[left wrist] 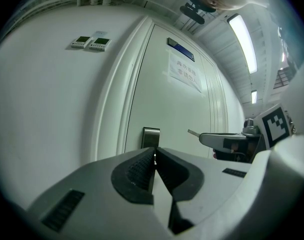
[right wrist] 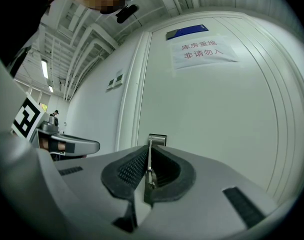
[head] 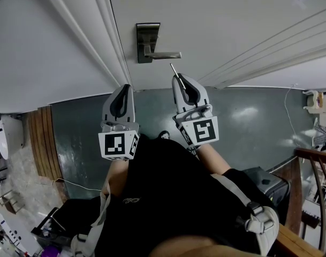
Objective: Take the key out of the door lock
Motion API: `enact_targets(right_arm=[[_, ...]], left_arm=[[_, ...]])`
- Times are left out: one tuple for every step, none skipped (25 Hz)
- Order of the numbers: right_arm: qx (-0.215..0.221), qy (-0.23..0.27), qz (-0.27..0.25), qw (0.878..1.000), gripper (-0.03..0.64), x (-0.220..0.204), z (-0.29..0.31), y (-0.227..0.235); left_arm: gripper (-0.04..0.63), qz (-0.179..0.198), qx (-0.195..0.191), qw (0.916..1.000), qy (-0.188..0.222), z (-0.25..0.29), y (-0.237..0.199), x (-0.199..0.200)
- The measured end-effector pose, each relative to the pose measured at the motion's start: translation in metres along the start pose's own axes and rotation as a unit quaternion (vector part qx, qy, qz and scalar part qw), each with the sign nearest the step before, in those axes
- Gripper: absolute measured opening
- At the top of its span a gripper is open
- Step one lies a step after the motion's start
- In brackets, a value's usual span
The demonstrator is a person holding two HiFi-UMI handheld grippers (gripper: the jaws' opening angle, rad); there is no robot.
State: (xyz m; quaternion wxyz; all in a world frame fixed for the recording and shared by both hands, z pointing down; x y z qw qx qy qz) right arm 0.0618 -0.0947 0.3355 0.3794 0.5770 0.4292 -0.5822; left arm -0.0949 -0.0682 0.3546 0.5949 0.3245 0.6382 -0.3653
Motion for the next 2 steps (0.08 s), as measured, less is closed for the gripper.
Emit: enact_targets(right_arm=[[0.000,0.000,0.000,1.000,0.029,-0.0002,0.0000,-0.0003],[0.000,0.000,0.001,1.000,0.029,-0.0004,0.0000,-0.0006]], left_arm=[[0.028,0.000,0.000,1.0000,0.000,-0.0001,-0.0003,-0.0007],[0.028,0.000,0.000,1.0000,0.001,-0.0002,-0.0007,-0.0016]])
Point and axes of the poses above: the fingertips, and each gripper's own axes: z forward along the fingers, y to its right, x out of its top, the point moved 3 cm from there along -z, backward along the fingers, and after that the axes turned 13 degrees about -x, right-handed, at the moved point
